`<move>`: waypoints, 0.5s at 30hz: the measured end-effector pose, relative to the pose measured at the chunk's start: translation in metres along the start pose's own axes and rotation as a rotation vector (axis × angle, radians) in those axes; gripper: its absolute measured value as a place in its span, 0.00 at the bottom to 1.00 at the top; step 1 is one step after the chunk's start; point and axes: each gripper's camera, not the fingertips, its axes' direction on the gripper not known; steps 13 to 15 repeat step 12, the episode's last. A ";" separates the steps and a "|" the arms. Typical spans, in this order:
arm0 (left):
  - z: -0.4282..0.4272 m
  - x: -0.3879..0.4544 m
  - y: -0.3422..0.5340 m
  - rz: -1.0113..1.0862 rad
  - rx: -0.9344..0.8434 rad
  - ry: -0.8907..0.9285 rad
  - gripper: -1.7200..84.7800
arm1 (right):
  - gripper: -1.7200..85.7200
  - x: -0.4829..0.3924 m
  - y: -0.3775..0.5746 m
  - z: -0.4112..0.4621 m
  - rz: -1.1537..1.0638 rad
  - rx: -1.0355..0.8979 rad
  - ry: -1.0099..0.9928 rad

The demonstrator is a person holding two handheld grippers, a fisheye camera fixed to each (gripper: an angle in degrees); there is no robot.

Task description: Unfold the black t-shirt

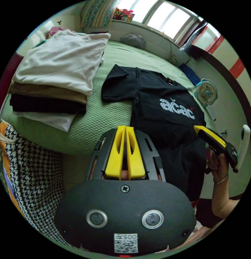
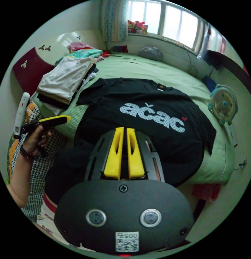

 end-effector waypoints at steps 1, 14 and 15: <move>-0.001 -0.004 -0.004 -0.005 0.007 0.009 0.02 | 0.08 -0.006 -0.016 0.007 -0.032 -0.003 -0.007; 0.009 -0.054 -0.081 -0.075 0.063 0.012 0.15 | 0.13 -0.047 -0.165 0.071 -0.196 0.086 -0.108; 0.009 -0.054 -0.081 -0.075 0.063 0.012 0.15 | 0.13 -0.047 -0.165 0.071 -0.196 0.086 -0.108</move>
